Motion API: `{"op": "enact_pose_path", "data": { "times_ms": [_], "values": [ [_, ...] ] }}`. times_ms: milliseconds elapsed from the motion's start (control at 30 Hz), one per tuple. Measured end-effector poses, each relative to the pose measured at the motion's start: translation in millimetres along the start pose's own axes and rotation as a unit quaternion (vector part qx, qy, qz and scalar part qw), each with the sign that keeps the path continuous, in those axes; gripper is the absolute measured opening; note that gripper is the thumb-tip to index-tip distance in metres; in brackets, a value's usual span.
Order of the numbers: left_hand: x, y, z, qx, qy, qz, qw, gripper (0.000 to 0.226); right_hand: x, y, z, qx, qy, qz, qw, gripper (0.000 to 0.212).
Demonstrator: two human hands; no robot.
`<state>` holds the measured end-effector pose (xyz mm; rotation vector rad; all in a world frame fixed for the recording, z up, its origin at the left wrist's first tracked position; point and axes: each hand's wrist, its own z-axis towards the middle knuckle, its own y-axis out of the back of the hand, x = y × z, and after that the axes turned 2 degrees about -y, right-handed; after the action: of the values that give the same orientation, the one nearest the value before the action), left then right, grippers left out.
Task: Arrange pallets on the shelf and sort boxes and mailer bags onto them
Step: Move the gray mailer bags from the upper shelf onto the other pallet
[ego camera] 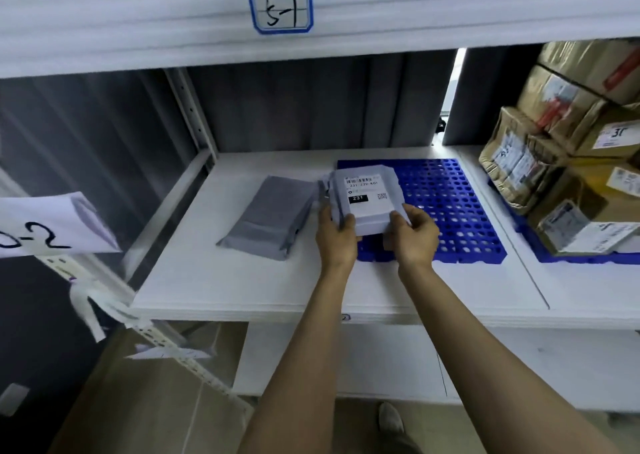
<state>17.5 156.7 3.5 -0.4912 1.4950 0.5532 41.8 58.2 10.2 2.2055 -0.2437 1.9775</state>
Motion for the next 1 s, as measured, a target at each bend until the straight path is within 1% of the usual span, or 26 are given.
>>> {"op": "enact_pose_path", "data": {
  "times_ms": [100, 233, 367, 500, 600, 667, 733, 767, 800, 833, 900, 967, 1000],
  "values": [
    [-3.9, -14.2, 19.0, -0.007, -0.035, 0.054, 0.998, 0.044, 7.3, -4.1, 21.9, 0.000, 0.028, -0.038, 0.999, 0.032],
    [-3.1, -28.5, 50.3, -0.007, -0.079, 0.104, 0.991, 0.040, 16.6, -17.0, 48.9, 0.031, 0.045, -0.103, 0.993, 0.034],
    [16.2, -36.5, 76.9, 0.025, -0.061, 0.204, 0.977, 0.034, 17.8, -24.3, 66.0, 0.058, 0.052, -0.199, 0.977, 0.032],
    [25.8, -39.7, 81.8, 0.025, -0.064, 0.236, 0.969, 0.036, 17.9, -27.0, 67.9, 0.082, 0.074, -0.233, 0.966, 0.030],
    [18.5, -33.6, 74.0, -0.007, -0.109, 0.273, 0.956, 0.036, 16.4, -27.4, 63.6, 0.098, 0.101, -0.248, 0.959, 0.029],
    [10.5, -18.8, 68.0, -0.049, -0.153, 0.295, 0.942, 0.037, 14.2, -30.9, 58.3, 0.083, 0.147, -0.253, 0.953, 0.029],
    [3.5, 5.2, 64.5, -0.087, -0.179, 0.332, 0.922, 0.043, 13.6, -40.7, 47.1, 0.068, 0.188, -0.246, 0.948, 0.037],
    [1.6, 17.3, 63.6, -0.098, -0.179, 0.366, 0.908, 0.050, 14.5, -45.3, 39.9, 0.069, 0.201, -0.236, 0.948, 0.041],
    [-1.3, 33.5, 62.4, -0.107, -0.163, 0.411, 0.890, 0.060, 16.6, -52.3, 28.7, 0.081, 0.213, -0.223, 0.948, 0.041],
    [-1.6, 46.2, 63.0, -0.103, -0.129, 0.458, 0.873, 0.072, 16.1, -57.7, 20.6, 0.091, 0.226, -0.209, 0.947, 0.040],
    [-2.3, 70.7, 65.7, -0.072, -0.025, 0.542, 0.837, 0.096, 14.9, -67.6, 3.5, 0.113, 0.244, -0.191, 0.944, 0.036],
    [0.6, 93.5, 69.9, -0.035, 0.071, 0.590, 0.803, 0.109, 10.8, -75.2, -12.7, 0.138, 0.238, -0.181, 0.944, 0.037],
    [2.7, 102.3, 71.7, -0.020, 0.099, 0.597, 0.796, 0.111, 8.4, -77.5, -19.9, 0.150, 0.225, -0.179, 0.946, 0.040]
  ]
}}
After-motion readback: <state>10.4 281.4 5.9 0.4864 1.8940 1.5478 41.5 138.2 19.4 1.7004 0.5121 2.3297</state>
